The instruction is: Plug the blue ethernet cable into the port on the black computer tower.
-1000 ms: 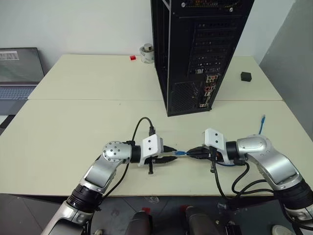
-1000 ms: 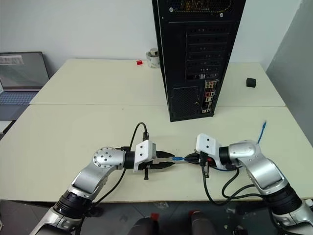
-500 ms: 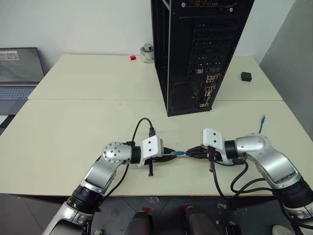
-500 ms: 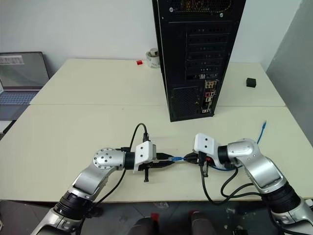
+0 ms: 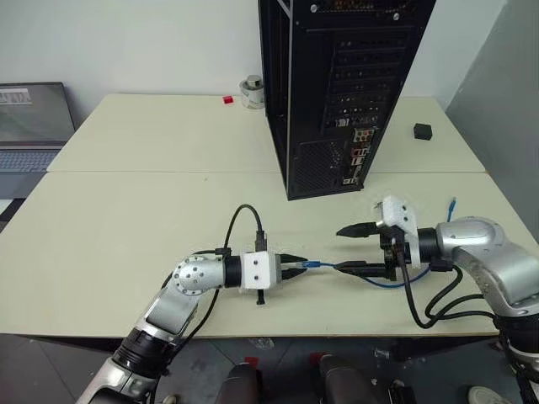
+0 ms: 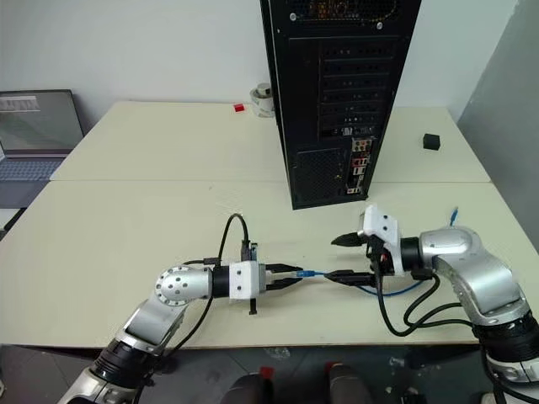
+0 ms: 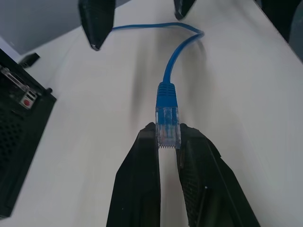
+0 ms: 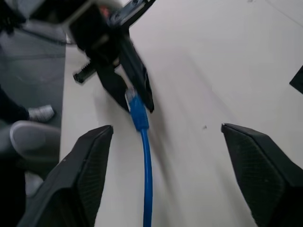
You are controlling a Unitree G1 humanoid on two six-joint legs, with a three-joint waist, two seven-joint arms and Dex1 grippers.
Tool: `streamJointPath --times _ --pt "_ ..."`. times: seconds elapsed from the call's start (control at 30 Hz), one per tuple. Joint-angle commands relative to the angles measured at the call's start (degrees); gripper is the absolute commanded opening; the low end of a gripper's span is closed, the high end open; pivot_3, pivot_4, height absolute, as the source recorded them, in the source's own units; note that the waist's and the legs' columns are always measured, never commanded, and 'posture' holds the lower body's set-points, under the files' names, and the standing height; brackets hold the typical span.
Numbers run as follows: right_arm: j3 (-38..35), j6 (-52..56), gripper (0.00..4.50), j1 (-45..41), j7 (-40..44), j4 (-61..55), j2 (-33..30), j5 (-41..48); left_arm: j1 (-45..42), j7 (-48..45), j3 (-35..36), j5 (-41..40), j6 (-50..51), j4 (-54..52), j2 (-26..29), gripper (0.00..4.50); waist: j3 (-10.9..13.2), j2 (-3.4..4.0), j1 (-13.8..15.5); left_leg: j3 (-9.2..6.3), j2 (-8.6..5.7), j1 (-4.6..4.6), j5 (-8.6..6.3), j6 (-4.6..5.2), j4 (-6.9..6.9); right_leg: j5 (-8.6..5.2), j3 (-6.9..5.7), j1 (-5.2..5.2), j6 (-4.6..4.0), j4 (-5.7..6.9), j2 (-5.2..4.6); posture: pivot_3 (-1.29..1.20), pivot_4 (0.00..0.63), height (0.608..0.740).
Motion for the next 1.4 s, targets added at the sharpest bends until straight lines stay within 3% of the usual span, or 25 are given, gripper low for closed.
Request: streamJointPath --times 0.03,0.2,0.4,0.73,0.8,1.4 --pt "-3.74 8.61 4.16 -0.44 -3.71 -3.50 2.51 8.55 0.16 7.73 1.86 7.42 -15.40 1.93 0.38 0.27 0.00 0.00 0.10 0.01 -0.03 -0.01 0.00 0.00 0.00 0.00 0.01 0.00 0.00 0.00 -0.06 0.00 0.150 0.740" --pt "-4.18 14.35 4.16 -0.33 -7.68 -4.18 5.05 13.32 -0.67 17.05 3.63 15.53 -29.52 6.40 0.85 0.27 -0.01 0.00 0.12 0.00 -0.03 -0.01 0.00 0.00 0.00 0.00 -0.04 0.00 0.00 -0.01 -0.27 0.00 0.150 0.740" --pt "-3.48 15.81 4.16 -0.19 -10.50 -4.09 7.20 15.47 -2.07 25.02 4.91 21.25 -35.90 9.75 0.69 0.27 -0.01 0.01 0.09 -0.01 -0.06 -0.03 0.00 0.01 0.00 0.00 -0.09 0.00 0.00 0.00 -0.27 0.00 0.150 0.740" --pt "-2.18 15.52 4.16 -0.61 -12.44 -3.27 9.53 15.75 -2.85 29.48 4.31 24.06 -37.21 10.77 1.25 0.27 -0.01 0.01 0.07 -0.02 -0.05 -0.03 0.00 0.01 -0.01 0.00 -0.13 0.00 0.00 0.01 -0.26 0.00 0.150 0.740" --pt "-1.93 15.45 3.78 -0.71 -12.66 -3.09 9.74 15.62 -2.75 29.96 4.21 24.39 -37.18 10.61 1.31 0.27 -0.01 0.01 0.07 -0.02 -0.06 -0.03 0.00 0.01 -0.01 0.00 -0.13 0.00 0.01 0.01 -0.27 0.00 0.150 0.740" --pt "-1.53 14.89 3.78 -1.32 -13.46 -2.30 10.70 15.75 -1.91 32.11 3.40 25.69 -36.82 9.57 1.42 0.27 -0.01 0.01 0.07 -0.03 -0.06 -0.03 0.00 0.01 -0.01 0.00 -0.15 0.00 0.00 0.01 -0.27 0.00 0.150 0.740"
